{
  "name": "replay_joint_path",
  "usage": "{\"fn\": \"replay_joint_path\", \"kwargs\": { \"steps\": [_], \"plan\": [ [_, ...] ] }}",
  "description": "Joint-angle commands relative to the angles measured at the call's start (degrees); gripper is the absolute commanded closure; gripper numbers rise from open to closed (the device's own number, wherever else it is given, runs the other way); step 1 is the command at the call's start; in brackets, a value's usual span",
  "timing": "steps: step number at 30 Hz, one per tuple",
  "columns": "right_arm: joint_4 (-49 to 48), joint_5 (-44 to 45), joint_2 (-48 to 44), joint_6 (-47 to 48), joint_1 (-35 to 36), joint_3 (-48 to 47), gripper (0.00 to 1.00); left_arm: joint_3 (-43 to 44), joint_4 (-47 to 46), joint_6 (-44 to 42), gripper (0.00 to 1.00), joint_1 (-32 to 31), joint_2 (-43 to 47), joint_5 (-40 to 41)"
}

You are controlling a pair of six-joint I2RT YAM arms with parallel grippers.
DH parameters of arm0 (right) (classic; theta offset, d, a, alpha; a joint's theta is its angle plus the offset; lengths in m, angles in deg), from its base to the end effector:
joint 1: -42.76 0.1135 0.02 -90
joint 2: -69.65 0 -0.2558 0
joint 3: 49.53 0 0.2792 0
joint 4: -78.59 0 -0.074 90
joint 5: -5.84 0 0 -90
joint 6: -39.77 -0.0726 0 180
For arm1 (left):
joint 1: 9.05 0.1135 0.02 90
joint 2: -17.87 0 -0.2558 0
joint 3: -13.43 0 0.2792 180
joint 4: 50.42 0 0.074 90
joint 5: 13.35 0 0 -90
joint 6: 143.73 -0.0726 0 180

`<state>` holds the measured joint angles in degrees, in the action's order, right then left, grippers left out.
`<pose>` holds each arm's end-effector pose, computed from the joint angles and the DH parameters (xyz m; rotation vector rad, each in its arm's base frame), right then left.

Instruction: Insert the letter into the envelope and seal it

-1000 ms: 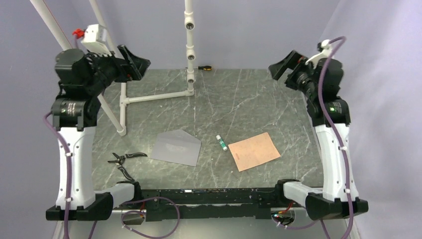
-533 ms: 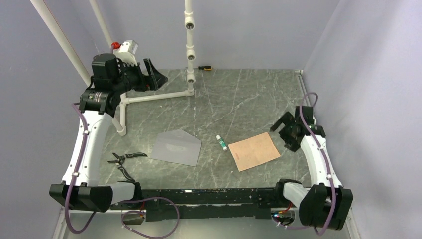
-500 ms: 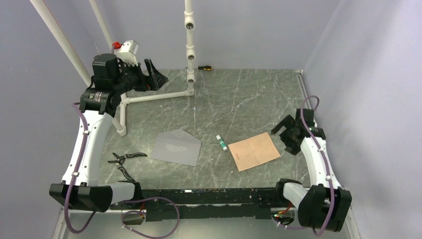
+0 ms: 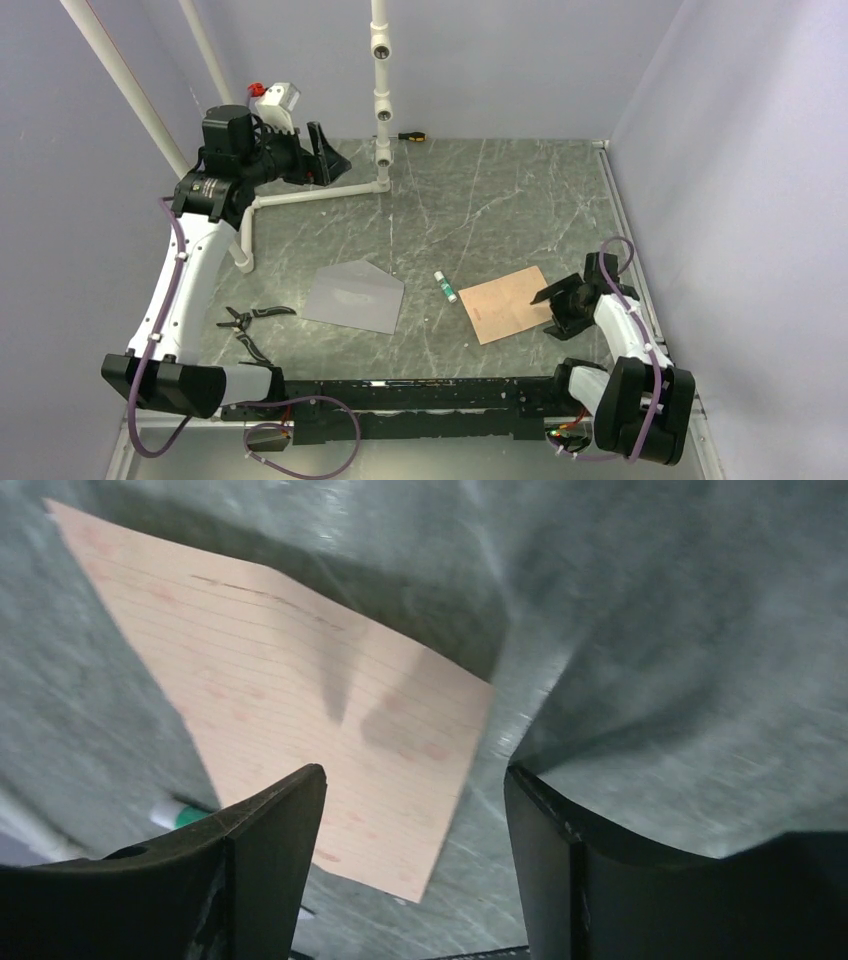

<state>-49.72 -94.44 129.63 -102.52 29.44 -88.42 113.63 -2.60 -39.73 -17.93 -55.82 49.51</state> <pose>0.1933 -0.0325 0.0956 1.5340 2.4525 0.3914 0.3181 -0.0832 0.4333 0.2332 1.9541 -0.7225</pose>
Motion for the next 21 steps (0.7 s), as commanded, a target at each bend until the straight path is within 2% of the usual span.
{"fn": "replay_joint_path", "kwargs": {
  "steps": [1,7,12,17,19,21],
  "plan": [
    [-11.64,-0.63,1.98,-2.36,-0.2,3.44,0.33,2.54,-0.98,-1.23,0.07,-0.25,0.38,0.5],
    [-15.26,1.81,3.26,-1.39,-0.16,5.27,0.49,3.22,-2.48,-0.44,0.07,-0.26,0.37,1.2],
    [-17.79,3.51,1.52,1.26,-0.13,5.87,0.72,5.8,-2.41,0.02,0.07,-0.25,-1.17,1.09],
    [-23.71,1.14,-0.03,5.15,-0.13,7.13,0.92,4.64,-4.17,2.49,0.07,-0.25,-1.76,-1.5],
    [-25.1,0.01,-0.36,6.63,-0.13,7.27,0.98,3.22,-5.27,3.94,0.07,-0.26,-2.17,-3.65],
    [-26.24,-1.09,-0.92,7.93,-0.13,7.44,1.0,1.11,-6.84,6.91,0.07,-0.53,-2.68,-5.2]
  ]
}}
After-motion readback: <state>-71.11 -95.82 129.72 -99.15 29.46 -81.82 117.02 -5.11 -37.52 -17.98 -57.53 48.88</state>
